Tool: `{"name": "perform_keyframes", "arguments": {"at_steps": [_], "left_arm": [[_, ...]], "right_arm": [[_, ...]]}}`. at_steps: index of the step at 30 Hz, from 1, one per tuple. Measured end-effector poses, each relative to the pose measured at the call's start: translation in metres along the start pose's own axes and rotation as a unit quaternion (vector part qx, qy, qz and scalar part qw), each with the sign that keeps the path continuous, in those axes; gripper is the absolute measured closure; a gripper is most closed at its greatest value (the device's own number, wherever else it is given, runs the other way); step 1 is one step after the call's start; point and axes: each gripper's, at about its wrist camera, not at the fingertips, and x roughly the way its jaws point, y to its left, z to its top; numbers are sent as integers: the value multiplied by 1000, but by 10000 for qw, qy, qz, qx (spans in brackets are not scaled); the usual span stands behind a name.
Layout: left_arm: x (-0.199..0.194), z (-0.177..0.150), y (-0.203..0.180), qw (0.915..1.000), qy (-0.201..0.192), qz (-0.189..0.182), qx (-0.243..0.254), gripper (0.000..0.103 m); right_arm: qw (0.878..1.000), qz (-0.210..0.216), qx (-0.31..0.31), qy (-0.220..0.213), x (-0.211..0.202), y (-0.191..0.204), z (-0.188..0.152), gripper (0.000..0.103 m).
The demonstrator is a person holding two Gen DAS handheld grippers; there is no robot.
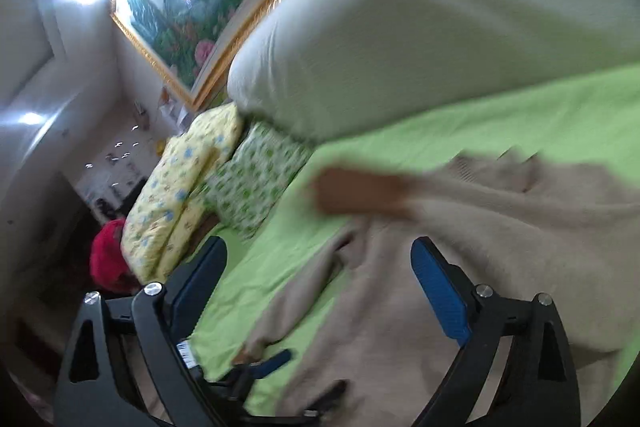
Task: Fold small clothes
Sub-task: 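Grasp the brown sleeve cuff with the right tool and lift it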
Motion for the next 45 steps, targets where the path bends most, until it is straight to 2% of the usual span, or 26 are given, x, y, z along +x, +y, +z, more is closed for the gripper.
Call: {"name": "perform_keyframes", "arguments": {"at_steps": [2,5,10,13,16,17,18,19,20,21,22,23,25,27,28,29,30,32,34,36,40,42,45], "left_arm": [[16,7,3,9997,167,-123,-113,8],[46,18,5,9976,487,-361,-329,8],[107,51,-6,9883,1019,-835,-764,8],[143,75,-19,9813,1238,-1072,-1012,8],[182,95,-34,9807,1446,-878,-983,8],[194,99,-38,9814,1502,-712,-955,8],[199,104,-43,9838,1412,-635,-898,8],[199,108,-48,9869,1256,-632,-792,16],[199,111,-56,9902,1067,-669,-612,29],[200,112,-60,9900,1048,-829,-462,71],[202,112,-63,9878,1115,-1014,-400,95],[200,112,-62,9856,1102,-1200,-461,96],[169,114,-56,9871,600,-1403,-490,97],[120,113,-38,9840,-147,-1706,-501,97],[103,111,-28,9822,-393,-1773,-485,97],[89,106,-16,9827,-605,-1689,-460,97],[85,100,-6,9839,-670,-1602,-413,96],[94,90,10,9874,-450,-1474,-364,96],[115,77,26,9901,-89,-1275,-578,96],[124,68,38,9903,5,-1211,-687,96],[130,58,42,9905,-68,-1158,-732,96],[131,55,39,9914,-191,-1091,-700,96],[125,52,46,9913,-174,-1076,-732,96]], "right_arm": [[9998,-86,-119,-93,-9,-7,-12,9],[9976,-598,-107,-346,-42,-41,-25,9],[9825,-1585,549,-815,-109,-123,-24,9],[9732,-1941,790,-947,-129,-155,-17,9],[9647,-2353,702,-950,-139,-172,-17,9],[9619,-2486,688,-910,-139,-178,-17,9],[9601,-2568,674,-880,-138,-180,-17,10],[9583,-2641,666,-870,-138,-183,-17,10],[9558,-2726,672,-874,-141,-189,-17,10],[9541,-2781,682,-875,-141,-192,-17,10],[9515,-2860,714,-886,-142,-197,-17,10],[9489,-2925,766,-901,-144,-204,-18,10],[9471,-2960,858,-895,-145,-213,-17,10],[9447,-3025,876,-913,-141,-212,-16,10],[9442,-3048,831,-929,-141,-211,-14,10],[9446,-3058,758,-921,-141,-211,-12,10],[9447,-3073,704,-898,-139,-211,-11,10],[9453,-3090,618,-841,-130,-214,-8,10],[9467,-3083,624,-697,-114,-223,-4,10],[9473,-3098,677,-448,-94,-231,-1,10],[9450,-3219,571,-26,-65,-241,3,10],[9450,-3232,504,19,-57,-244,8,10],[9487,-3101,614,62,-46,-255,15,10]]}}
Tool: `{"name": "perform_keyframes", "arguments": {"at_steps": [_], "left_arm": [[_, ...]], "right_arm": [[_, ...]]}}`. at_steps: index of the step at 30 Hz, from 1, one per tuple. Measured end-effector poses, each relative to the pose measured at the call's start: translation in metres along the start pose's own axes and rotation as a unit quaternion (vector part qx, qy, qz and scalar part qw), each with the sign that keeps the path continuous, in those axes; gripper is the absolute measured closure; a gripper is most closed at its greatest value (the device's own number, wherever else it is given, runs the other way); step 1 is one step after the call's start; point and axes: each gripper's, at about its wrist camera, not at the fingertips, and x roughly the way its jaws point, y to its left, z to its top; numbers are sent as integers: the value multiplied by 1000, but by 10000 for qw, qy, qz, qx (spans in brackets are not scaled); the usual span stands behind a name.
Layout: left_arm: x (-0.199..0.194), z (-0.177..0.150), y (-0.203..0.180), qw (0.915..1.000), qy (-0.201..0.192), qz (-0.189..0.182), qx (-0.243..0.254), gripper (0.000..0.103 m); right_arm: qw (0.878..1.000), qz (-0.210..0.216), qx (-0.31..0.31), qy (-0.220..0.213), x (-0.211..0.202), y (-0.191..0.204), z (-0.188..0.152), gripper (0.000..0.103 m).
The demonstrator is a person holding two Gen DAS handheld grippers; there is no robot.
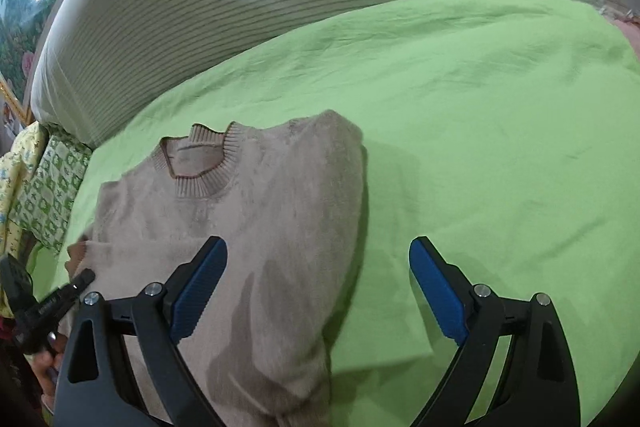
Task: Fold small clothes
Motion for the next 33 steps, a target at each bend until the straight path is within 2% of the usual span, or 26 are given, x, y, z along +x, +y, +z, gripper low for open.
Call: {"name": "perform_keyframes", "arguments": {"at_steps": [1,2,3,4,5,7,9,12,14,15,17,18,19,20,22,23,24,27,28,29,30,31,33], "left_arm": [[-5,-2,2,10000,-7,21,19,96],[-6,-3,-2,10000,-19,31,52,96],[-9,-5,-5,10000,-15,-23,79,96],[-9,-5,-12,9999,-5,-89,102,96],[-10,-4,-17,9997,1,-207,144,96],[-8,-3,-41,9984,4,-400,407,96],[0,-6,-70,9962,-8,-364,791,96],[16,-7,-81,9959,67,-401,813,96],[25,-9,-78,9958,213,-229,855,96],[26,-11,-75,9958,238,-149,869,96],[25,-17,-63,9945,382,-100,965,90],[22,-19,-57,9945,413,-59,962,84],[19,-19,-51,9948,392,-54,936,74],[13,-18,-44,9957,345,-105,850,70],[10,-13,-33,9975,318,-183,599,51],[10,-10,-29,9979,347,-257,487,48],[16,-6,-28,9979,424,-332,350,42],[31,0,-35,9971,611,-382,228,36],[35,2,-38,9971,626,-312,283,41],[39,3,-42,9974,576,-123,405,54],[38,1,-43,9971,587,-51,476,90],[36,3,-42,9965,696,-139,438,92],[16,4,-36,9984,399,-181,351,95]], "right_arm": [[9999,60,-32,75,7,-1,1,11],[9993,169,-71,331,20,-2,3,22],[9982,162,-69,577,30,-1,2,59],[9967,159,-104,790,37,-4,3,81],[9963,114,-176,831,36,-5,7,89],[9966,-270,-571,522,14,-5,27,91],[9921,-799,-958,112,-15,-5,53,95],[9819,-1389,-1287,-94,-28,-9,79,95],[9720,-1731,-1587,11,-12,-9,76,95],[9708,-1760,-1625,148,0,-11,71,94],[9775,-1520,-1403,411,19,-21,57,91],[9781,-1572,-1285,455,22,-26,52,83],[9801,-1574,-1137,417,20,-31,48,79],[9855,-1403,-917,273,11,-36,44,73],[9909,-1186,-638,77,-8,-42,41,61],[9928,-1091,-482,-90,-22,-44,38,54],[9940,-1003,-396,-207,-34,-45,35,51],[9954,-860,-273,-321,-53,-39,22,51],[9960,-808,-239,-313,-58,-33,19,51],[9966,-736,-197,-310,-61,-29,14,51],[9970,-681,-200,-305,-59,-22,10,51],[9976,-586,-241,-289,-57,-15,6,51],[9982,-404,-333,-290,-57,-3,-1,51]]}}
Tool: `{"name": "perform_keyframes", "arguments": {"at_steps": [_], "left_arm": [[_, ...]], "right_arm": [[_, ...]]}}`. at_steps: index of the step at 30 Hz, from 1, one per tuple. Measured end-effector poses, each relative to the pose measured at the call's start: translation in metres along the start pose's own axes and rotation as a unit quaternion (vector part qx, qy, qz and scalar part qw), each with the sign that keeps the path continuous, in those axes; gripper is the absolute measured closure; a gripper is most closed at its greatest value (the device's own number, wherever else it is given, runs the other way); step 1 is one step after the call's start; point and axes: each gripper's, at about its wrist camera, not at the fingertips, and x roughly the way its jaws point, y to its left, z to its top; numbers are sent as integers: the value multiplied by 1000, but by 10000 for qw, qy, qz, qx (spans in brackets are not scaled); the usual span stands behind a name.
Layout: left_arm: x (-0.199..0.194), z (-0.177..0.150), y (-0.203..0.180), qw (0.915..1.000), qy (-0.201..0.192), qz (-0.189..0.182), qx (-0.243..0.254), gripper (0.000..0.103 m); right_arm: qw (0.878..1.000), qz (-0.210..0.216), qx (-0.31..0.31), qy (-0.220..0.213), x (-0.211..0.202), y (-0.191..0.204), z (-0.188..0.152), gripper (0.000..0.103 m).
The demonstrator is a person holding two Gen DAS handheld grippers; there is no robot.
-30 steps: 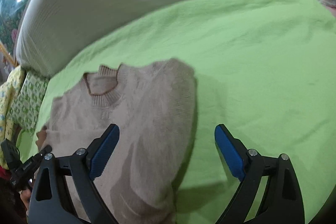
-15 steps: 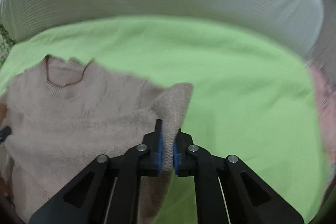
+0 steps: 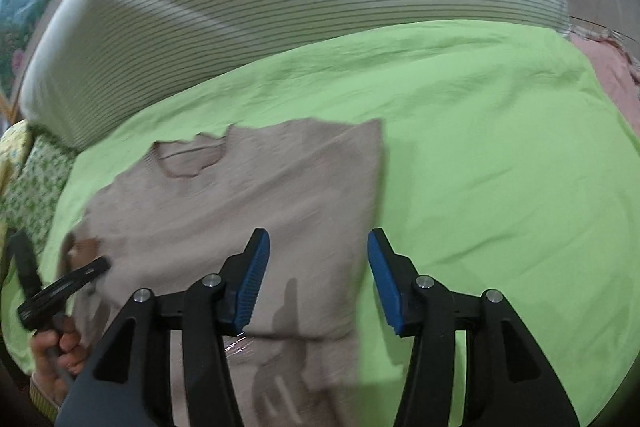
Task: Fold small clothes
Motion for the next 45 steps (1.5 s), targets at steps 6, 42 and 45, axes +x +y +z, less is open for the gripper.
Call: {"name": "perform_keyframes", "arguments": {"at_steps": [6,42,45], "left_arm": [[-16,5,24,9996,-166,232,49,93],[-182,-92,231,8744,-1297,1200,-4519,87],[-187,-73,234,8903,-1375,1247,-4159,95]], "right_arm": [[9991,137,-402,59,17,26,-10,51],[9970,416,-527,396,10,74,-45,51],[9974,359,-437,454,10,67,-49,51]]}}
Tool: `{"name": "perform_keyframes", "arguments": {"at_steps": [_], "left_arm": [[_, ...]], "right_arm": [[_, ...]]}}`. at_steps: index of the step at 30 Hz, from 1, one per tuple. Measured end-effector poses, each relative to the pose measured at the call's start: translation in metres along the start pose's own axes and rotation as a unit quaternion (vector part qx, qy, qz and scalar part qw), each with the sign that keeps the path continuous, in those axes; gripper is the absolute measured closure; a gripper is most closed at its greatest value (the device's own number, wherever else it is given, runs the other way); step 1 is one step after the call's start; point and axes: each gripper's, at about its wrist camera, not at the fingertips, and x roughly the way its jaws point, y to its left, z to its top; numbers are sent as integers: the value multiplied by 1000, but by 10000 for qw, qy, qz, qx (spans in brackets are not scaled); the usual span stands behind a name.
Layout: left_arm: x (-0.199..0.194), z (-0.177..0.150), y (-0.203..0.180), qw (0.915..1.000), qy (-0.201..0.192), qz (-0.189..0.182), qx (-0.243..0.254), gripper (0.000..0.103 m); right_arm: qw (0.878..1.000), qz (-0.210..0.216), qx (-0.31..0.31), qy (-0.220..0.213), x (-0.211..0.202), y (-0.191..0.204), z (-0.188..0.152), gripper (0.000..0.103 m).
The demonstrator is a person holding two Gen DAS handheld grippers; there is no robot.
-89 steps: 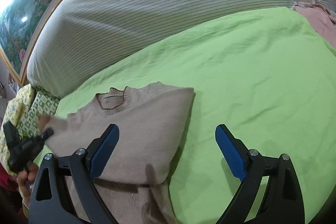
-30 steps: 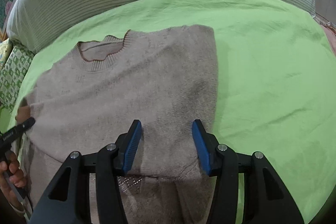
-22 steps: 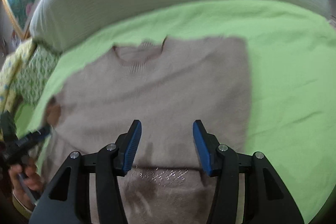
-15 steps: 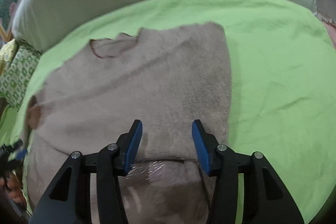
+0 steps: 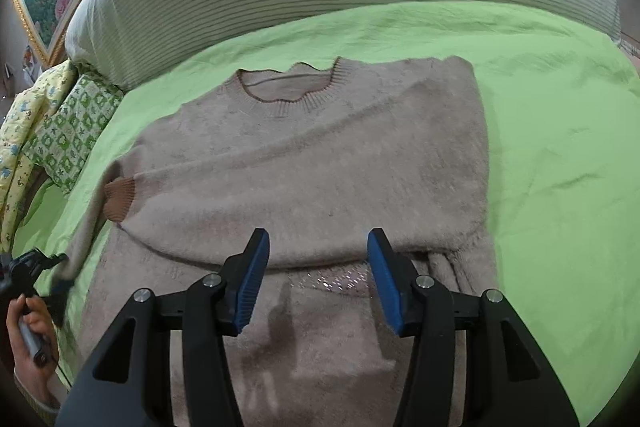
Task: Fold small clothes
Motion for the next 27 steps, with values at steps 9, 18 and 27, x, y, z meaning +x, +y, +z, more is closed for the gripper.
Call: {"name": "perform_keyframes", "arguments": {"at_steps": [9,18,27], "left_arm": [[-57,-55,-176,9595,-634,-1400,2359,95],[-22,-265,-319,8023,645,-1739,5673,36],[-12,-189,-217,8220,404,-782,5626,36]], "right_arm": [[9989,-15,448,-158,-13,-31,-6,51],[9953,-260,794,-489,-46,-63,2,51],[9967,-98,745,-320,-26,-53,2,51]]}}
